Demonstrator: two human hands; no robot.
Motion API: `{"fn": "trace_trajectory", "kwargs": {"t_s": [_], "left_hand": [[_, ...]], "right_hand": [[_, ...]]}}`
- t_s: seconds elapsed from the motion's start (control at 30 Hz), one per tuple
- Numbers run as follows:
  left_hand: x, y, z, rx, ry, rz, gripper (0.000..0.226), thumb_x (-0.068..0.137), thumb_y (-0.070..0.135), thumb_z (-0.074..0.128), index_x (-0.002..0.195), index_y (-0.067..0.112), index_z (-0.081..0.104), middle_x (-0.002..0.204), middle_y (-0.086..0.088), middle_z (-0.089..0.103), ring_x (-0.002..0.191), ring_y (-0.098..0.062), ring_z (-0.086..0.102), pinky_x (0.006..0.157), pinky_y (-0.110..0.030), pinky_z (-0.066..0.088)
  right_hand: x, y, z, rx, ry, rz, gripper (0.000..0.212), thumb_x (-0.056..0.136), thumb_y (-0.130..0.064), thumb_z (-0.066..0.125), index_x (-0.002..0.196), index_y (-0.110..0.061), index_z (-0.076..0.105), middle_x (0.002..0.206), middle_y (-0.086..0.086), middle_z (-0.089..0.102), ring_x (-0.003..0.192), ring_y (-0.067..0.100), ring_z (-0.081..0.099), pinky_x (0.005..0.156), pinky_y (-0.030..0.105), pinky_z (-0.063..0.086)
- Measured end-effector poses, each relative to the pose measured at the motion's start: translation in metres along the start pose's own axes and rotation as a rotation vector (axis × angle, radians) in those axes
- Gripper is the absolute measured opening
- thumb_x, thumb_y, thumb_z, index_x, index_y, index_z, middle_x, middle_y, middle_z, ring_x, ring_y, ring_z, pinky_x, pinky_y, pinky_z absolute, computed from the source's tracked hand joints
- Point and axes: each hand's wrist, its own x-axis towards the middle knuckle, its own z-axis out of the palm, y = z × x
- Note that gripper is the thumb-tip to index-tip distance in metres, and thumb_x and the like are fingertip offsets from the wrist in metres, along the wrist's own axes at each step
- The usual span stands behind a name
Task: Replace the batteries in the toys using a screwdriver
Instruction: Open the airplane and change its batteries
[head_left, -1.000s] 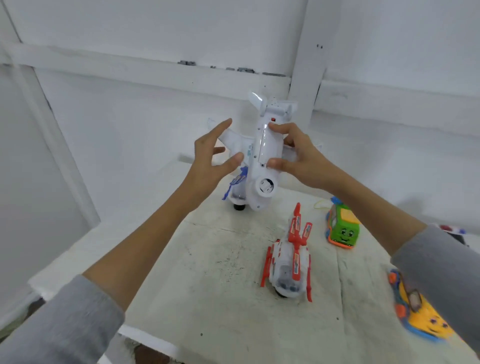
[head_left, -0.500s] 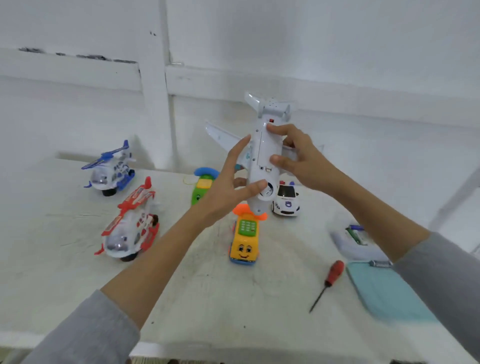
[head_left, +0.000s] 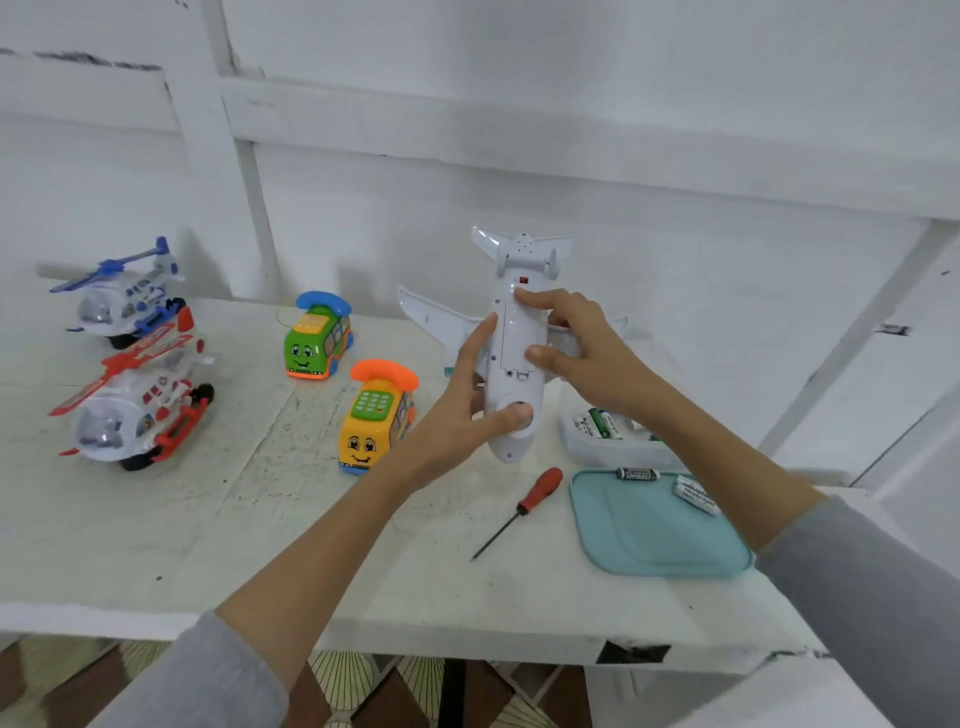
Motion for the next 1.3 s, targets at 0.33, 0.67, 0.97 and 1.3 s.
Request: {"fn": "trace_trajectory", "kwargs": {"t_s": [0.33, 0.67, 0.97, 1.3], "left_hand": [[-0.002, -0.022, 0.008, 0.013, 0.068, -0.032, 0.089, 0.089, 0.012, 0.064, 0.147, 0.046, 0.006, 0.145, 0.013, 0.036, 0.113, -0.004, 0.058, 0.084, -0.02, 0.051], [-0.015, -0.056, 0.007, 0.089, 0.25, -0.009, 0.084, 0.08, 0.033, 0.074, 0.13, 0.069, 0.018, 0.152, 0.013, 0.028, 0.129, -0.012, 0.045, 0.096, -0.027, 0.049], [-0.03, -0.085, 0.01, 0.011, 0.253, -0.022, 0.081, 0.085, 0.025, 0.071, 0.136, 0.061, 0.018, 0.158, 0.013, 0.019, 0.142, -0.011, 0.028, 0.113, -0.04, 0.034], [-0.033, -0.093, 0.011, -0.115, 0.226, 0.011, 0.076, 0.089, 0.015, 0.058, 0.144, 0.047, 0.015, 0.161, 0.008, 0.008, 0.145, -0.011, 0.021, 0.118, -0.042, 0.025]], "right_hand": [[-0.004, 0.02, 0.015, 0.051, -0.047, -0.025, 0.045, 0.088, -0.022, 0.06, 0.126, -0.036, 0.04, 0.117, 0.013, 0.049, 0.113, 0.024, 0.04, 0.102, 0.039, 0.036], [-0.033, 0.031, 0.016, -0.223, 0.047, -0.105, 0.037, 0.083, -0.012, 0.067, 0.119, -0.013, 0.059, 0.104, 0.008, 0.052, 0.096, 0.017, 0.048, 0.084, 0.024, 0.036], [-0.085, 0.067, 0.061, -0.305, -0.348, 0.007, 0.033, 0.082, -0.002, 0.062, 0.113, -0.012, 0.065, 0.117, 0.004, 0.062, 0.106, 0.024, 0.048, 0.092, 0.029, 0.035], [-0.09, 0.07, 0.065, -0.308, -0.293, 0.077, 0.018, 0.079, -0.011, 0.07, 0.097, -0.012, 0.07, 0.103, 0.003, 0.063, 0.093, 0.02, 0.038, 0.077, 0.023, 0.026]]}}
